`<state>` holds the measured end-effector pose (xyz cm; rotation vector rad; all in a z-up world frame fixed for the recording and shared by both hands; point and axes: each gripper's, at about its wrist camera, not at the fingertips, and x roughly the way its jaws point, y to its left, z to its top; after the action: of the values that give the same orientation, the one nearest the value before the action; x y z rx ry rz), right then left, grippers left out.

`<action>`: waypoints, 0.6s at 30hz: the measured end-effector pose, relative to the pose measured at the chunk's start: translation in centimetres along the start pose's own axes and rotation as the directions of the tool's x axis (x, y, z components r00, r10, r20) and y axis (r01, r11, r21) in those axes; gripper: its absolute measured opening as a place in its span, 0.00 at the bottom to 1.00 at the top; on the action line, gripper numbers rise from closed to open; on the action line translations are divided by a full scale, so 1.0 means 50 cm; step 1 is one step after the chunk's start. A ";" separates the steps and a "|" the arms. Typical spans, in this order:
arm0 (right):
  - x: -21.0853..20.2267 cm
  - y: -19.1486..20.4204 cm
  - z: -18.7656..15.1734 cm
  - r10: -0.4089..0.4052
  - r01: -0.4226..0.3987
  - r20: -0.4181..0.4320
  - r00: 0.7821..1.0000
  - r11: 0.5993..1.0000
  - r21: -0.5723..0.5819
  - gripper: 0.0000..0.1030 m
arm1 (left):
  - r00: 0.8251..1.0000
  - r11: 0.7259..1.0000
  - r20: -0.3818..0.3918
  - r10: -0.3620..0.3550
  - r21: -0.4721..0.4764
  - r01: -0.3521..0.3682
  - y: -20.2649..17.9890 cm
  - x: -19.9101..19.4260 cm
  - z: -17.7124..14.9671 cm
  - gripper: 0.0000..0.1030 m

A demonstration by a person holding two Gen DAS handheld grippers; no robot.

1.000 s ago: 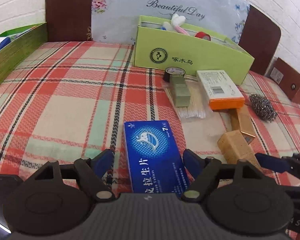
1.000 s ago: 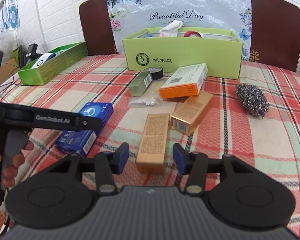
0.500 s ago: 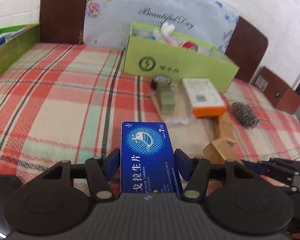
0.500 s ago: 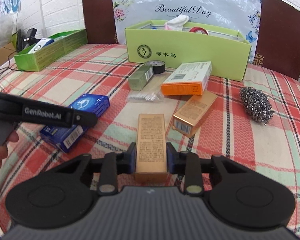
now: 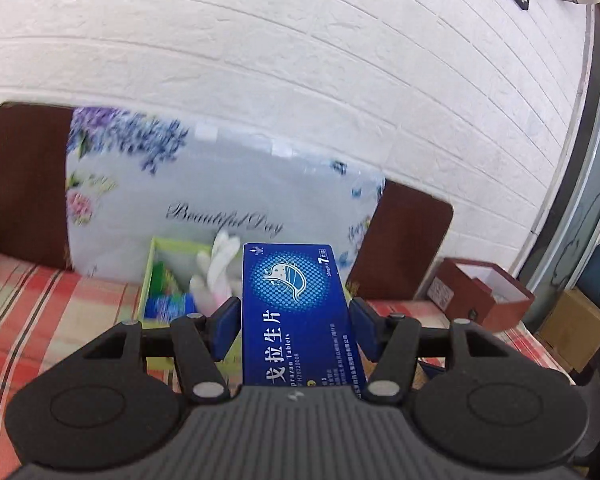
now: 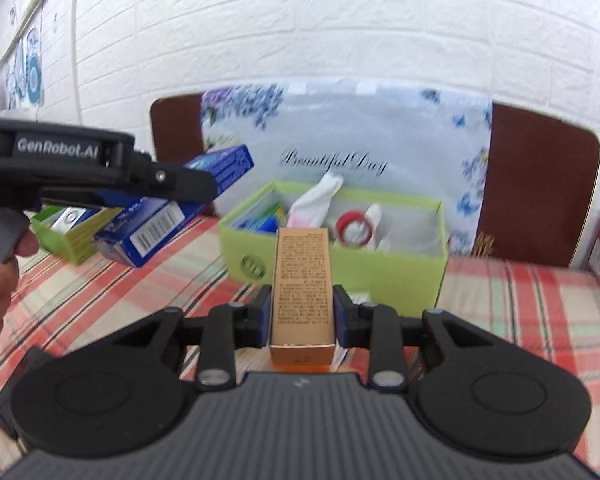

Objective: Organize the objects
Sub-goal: 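Drop the blue box into the green box with the left tool while the right tool drops the gold box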

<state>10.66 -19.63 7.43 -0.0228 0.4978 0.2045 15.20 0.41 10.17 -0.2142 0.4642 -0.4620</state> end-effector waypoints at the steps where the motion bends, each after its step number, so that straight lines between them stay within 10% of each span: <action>1: 0.010 -0.011 0.019 -0.019 0.019 0.013 1.000 1.000 -0.012 0.29 | 1.000 1.000 0.002 -0.012 -0.013 0.012 0.001 0.018 0.013 0.60; 18: 0.269 -0.150 0.127 -0.131 0.132 0.007 0.991 0.991 -0.038 0.29 | 0.994 0.997 -0.081 0.074 -0.030 -0.076 0.084 0.318 0.053 0.60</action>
<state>26.72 -23.97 6.42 -0.0925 0.4864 0.0849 30.68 -3.21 5.16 -0.2103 0.5567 -0.3903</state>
